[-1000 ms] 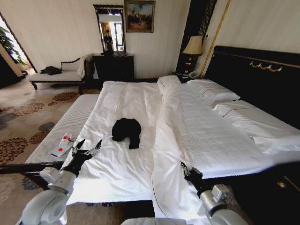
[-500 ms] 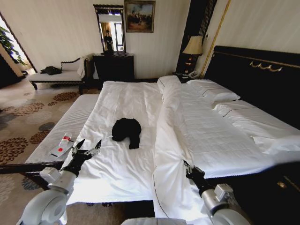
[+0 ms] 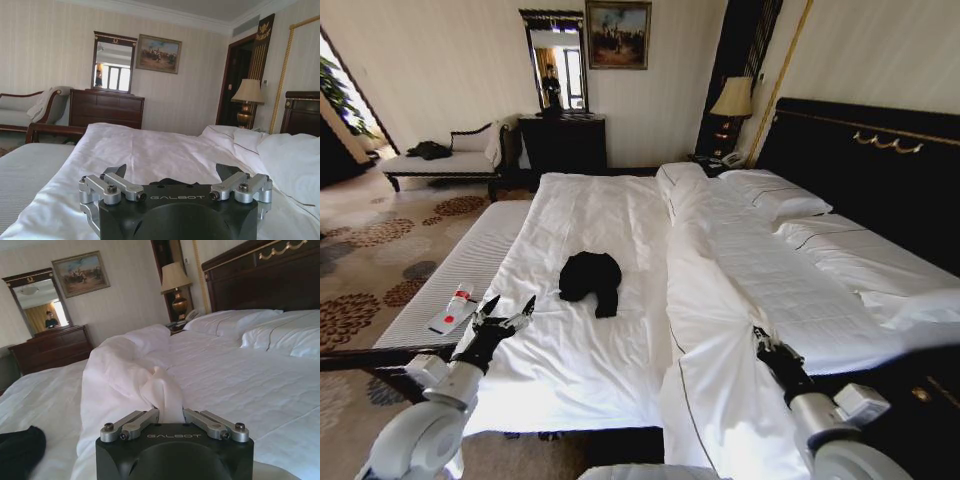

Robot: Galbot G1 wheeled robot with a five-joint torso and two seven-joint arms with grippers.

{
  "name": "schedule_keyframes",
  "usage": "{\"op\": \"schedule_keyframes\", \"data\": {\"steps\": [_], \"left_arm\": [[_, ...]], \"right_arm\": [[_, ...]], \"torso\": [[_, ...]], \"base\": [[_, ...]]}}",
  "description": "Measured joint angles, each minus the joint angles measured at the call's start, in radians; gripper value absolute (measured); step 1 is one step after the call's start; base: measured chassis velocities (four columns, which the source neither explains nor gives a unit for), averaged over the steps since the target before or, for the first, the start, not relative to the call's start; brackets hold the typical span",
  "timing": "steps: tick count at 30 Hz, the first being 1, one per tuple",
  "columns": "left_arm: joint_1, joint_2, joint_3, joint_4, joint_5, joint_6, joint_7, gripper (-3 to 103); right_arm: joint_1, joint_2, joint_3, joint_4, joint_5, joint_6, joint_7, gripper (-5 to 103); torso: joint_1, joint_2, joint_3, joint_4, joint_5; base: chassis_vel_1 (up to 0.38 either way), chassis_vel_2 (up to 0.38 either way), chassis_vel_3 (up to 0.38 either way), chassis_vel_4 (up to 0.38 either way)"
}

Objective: Fold the clothes on the bed.

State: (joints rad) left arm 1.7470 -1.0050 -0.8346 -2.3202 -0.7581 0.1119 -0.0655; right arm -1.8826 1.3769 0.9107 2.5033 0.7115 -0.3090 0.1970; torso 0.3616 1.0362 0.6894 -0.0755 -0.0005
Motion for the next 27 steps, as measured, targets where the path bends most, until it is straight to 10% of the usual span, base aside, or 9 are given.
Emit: {"op": "schedule_keyframes", "data": {"steps": [27], "left_arm": [[-0.030,0.014,0.018,0.013,-0.008,0.009,-0.014,100]], "right_arm": [[0.072,0.003,0.498,-0.276,0.111,0.040,-0.025,1]], "torso": [[0.000,0.000,0.000,0.0004,0.0002]], "base": [[0.000,0.000,0.000,0.000]]}}
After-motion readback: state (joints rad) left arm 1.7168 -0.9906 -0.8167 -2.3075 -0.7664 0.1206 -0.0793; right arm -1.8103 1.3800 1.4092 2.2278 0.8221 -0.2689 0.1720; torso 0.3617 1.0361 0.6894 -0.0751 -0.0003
